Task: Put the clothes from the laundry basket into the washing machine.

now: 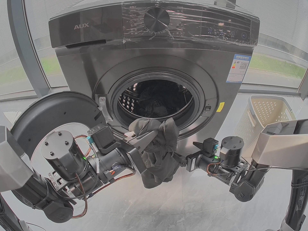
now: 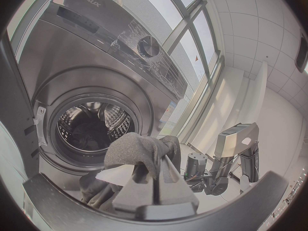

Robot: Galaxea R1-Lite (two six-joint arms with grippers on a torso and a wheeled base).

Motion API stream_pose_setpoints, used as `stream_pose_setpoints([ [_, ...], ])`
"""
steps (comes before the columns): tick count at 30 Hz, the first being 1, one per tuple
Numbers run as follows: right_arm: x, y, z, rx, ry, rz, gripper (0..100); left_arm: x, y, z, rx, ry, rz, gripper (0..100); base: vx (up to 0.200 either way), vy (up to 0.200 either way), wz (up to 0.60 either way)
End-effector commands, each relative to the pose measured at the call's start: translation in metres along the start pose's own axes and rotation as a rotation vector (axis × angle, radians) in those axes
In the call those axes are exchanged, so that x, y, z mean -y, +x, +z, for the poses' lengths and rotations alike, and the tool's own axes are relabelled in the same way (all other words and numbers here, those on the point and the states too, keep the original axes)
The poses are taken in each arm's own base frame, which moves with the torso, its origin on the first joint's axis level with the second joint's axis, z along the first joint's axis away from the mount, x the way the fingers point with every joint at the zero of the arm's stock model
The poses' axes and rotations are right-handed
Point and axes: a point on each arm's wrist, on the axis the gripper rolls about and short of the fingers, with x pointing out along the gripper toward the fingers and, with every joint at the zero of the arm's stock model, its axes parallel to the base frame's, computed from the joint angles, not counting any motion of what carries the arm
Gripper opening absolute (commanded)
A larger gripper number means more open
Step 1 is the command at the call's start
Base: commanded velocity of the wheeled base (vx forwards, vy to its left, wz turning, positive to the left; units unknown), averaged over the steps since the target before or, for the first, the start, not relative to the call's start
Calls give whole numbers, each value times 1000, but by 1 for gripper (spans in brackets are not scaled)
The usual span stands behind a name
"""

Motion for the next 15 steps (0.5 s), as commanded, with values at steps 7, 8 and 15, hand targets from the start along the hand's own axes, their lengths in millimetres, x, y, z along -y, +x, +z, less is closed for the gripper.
stream_pose_setpoints([
  [7, 7, 2, -4, -16, 3, -22, 100, 1, 1, -2, -6, -2, -3, 0, 0, 0, 0],
  [8, 7, 2, -5, -16, 3, -21, 100, 1, 1, -2, -6, -2, -3, 0, 0, 0, 0],
  [15, -1, 6, -10, -25, 0, -2, 100, 1, 2, -3, -4, -2, 2, 0, 0, 0, 0],
])
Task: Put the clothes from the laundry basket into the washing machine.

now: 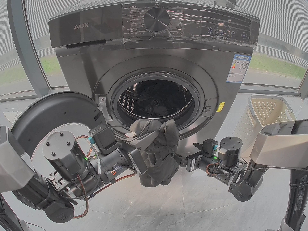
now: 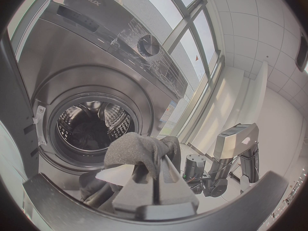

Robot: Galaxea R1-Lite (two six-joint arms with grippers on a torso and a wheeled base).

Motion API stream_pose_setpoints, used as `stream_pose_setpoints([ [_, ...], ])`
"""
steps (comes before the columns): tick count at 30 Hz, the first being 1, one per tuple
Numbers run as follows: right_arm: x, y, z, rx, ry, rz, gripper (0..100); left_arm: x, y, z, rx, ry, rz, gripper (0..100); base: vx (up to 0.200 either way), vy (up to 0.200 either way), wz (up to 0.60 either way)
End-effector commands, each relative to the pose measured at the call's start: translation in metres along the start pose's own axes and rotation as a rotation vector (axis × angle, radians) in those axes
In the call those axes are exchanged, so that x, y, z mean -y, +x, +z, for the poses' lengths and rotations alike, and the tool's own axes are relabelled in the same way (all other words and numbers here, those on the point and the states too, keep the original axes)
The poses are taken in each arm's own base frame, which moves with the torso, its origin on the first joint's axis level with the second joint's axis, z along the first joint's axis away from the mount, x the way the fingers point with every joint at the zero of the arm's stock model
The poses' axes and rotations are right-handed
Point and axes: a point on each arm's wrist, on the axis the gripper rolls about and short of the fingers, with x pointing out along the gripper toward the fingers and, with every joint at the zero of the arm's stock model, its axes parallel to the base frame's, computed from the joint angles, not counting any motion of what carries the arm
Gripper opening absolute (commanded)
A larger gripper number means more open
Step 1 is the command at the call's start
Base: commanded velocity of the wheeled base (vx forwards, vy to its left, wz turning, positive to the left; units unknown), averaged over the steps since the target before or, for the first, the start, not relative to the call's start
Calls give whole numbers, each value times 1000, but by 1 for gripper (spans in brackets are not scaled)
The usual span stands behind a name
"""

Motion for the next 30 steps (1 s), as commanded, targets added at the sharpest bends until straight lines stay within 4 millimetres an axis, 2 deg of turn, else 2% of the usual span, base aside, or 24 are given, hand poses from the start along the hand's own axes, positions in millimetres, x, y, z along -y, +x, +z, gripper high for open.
stream_pose_setpoints([
  [1, -8, 3, -4, -5, -4, 14, 100, 0, 1, -1, 1, 0, 3, 0, 0, 0, 0],
  [11, -38, 4, -6, -1, -19, 91, 100, 0, 2, 0, 4, 17, 4, 0, 0, 0, 0],
  [20, -39, 26, 5, 78, -14, 93, 100, 1, -1, 0, 2, 16, 3, 0, 0, 0, 0],
  [29, -46, 34, 11, 131, -12, 134, 100, 1, -1, 0, -1, 16, 2, 0, 0, 0, 0],
  [30, -46, 34, 11, 130, -13, 135, 0, 1, -1, 0, -1, 16, 2, 0, 0, 0, 0],
])
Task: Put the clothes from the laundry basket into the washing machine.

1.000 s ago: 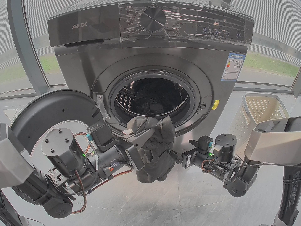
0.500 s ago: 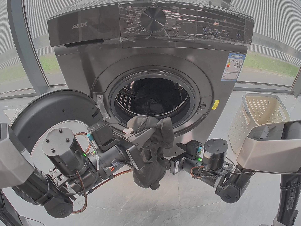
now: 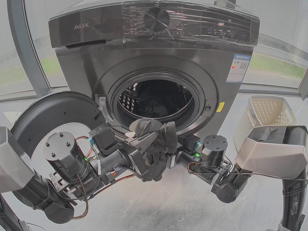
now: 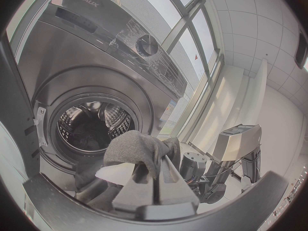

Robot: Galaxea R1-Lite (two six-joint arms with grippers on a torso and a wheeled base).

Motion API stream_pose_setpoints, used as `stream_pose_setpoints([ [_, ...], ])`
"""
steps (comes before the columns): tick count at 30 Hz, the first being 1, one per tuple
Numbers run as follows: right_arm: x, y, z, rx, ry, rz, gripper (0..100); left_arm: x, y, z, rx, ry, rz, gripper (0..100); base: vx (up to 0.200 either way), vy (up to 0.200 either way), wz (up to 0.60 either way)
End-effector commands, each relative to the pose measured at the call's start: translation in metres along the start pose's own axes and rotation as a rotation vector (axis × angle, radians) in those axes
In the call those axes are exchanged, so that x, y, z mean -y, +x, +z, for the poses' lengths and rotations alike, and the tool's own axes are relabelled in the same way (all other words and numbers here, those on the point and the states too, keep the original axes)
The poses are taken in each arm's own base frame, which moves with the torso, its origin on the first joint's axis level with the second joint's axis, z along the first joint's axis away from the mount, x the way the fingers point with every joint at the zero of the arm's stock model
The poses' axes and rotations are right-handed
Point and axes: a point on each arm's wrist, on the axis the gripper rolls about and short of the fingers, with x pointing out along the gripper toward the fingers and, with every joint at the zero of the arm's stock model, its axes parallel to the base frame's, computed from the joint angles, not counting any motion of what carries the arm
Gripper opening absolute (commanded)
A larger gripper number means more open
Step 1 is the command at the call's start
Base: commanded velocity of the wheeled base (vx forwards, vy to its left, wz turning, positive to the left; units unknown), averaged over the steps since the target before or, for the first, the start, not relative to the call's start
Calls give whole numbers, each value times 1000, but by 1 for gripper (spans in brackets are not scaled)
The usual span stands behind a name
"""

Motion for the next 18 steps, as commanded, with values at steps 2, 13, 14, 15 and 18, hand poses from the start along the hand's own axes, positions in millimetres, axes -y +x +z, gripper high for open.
stream_pose_setpoints([
  [2, -1, 2, -1, 8, 0, 5, 0, 0, 0, 0, 0, -1, -1, 0, 0, 0, 0],
  [13, 1, -13, 7, 6, 3, 51, 0, -4, 1, -3, -10, 1, 13, 0, 0, 0, 0],
  [14, 1, -21, 11, 1, 4, 53, 0, -6, 1, -4, -12, 0, 17, 0, 0, 0, 0],
  [15, 2, -25, 13, -3, 4, 53, 0, -6, 2, -4, -12, 0, 19, 0, 0, 0, 0],
  [18, 8, -41, 23, -7, 3, 35, 0, -7, 2, -4, -12, 0, 23, 0, 0, 0, 0],
])
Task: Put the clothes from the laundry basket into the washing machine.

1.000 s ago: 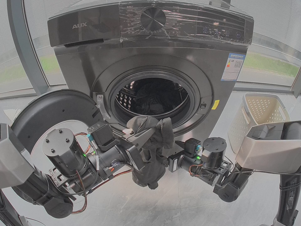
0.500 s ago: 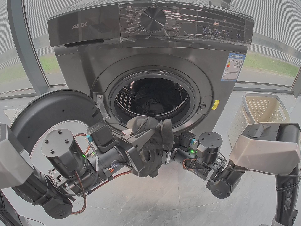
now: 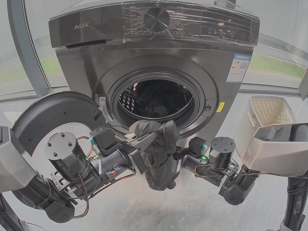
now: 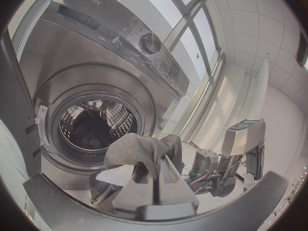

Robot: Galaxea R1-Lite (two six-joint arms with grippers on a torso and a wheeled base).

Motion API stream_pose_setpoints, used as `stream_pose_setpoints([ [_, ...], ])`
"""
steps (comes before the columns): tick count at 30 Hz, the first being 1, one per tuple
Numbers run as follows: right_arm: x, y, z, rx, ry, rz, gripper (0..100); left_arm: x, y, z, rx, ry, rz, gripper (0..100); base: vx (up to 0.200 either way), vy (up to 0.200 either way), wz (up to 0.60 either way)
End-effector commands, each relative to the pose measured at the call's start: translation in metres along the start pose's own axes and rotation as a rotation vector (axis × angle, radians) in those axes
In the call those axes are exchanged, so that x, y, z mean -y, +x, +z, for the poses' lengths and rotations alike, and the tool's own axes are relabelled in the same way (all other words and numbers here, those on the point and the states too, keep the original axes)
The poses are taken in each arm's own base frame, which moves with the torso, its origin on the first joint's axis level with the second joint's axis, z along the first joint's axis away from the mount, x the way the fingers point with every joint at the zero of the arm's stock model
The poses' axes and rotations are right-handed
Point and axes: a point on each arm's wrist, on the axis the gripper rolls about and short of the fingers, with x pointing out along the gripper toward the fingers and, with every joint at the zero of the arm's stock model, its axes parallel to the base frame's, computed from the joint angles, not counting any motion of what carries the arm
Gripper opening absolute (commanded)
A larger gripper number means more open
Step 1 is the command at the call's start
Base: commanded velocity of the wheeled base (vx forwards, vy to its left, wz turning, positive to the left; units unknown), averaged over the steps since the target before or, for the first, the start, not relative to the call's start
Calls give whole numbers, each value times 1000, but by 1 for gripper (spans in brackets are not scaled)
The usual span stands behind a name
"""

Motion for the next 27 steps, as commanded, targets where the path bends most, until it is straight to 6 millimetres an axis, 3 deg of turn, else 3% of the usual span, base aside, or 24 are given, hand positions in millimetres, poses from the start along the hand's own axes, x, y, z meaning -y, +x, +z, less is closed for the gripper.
stream_pose_setpoints([
  [1, 8, -37, 26, 10, -1, -32, 0, -4, 1, -2, -5, 0, 12, 0, 0, 0, 0],
  [6, 7, -64, 37, 4, 0, -44, 0, -3, 1, -2, -6, 1, 13, 0, 0, 0, 0],
  [16, 0, -97, 35, -51, 5, -38, 0, -3, 0, -5, -14, 21, 23, 0, 0, 0, 0],
  [27, -2, -105, 40, -42, 5, -37, 0, -4, -1, -20, -71, 72, 39, 0, 0, 0, 0],
])
